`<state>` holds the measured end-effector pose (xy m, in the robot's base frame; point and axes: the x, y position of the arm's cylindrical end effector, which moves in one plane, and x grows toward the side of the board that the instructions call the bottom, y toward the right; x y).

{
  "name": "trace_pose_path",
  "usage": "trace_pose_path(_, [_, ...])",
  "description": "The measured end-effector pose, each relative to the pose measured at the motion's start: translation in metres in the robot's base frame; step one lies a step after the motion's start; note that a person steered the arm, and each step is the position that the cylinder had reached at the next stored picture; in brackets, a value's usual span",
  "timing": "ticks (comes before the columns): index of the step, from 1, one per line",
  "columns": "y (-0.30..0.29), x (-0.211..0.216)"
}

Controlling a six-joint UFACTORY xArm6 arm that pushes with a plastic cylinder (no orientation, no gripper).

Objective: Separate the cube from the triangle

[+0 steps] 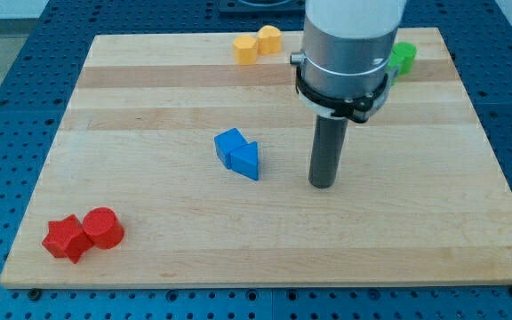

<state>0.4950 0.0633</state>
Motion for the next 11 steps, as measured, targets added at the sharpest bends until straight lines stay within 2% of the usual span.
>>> trace_pose_path(3, [-0.038,-0.026])
trace_pose_path(6, [-0.095,-0.009])
trace_pose_path(7, [-0.118,-0.021])
trace_pose_path(8, [-0.136,-0.054])
trace_pose_path(10, [-0.146,-0.153])
trace_pose_path(11, [-0.150,-0.152])
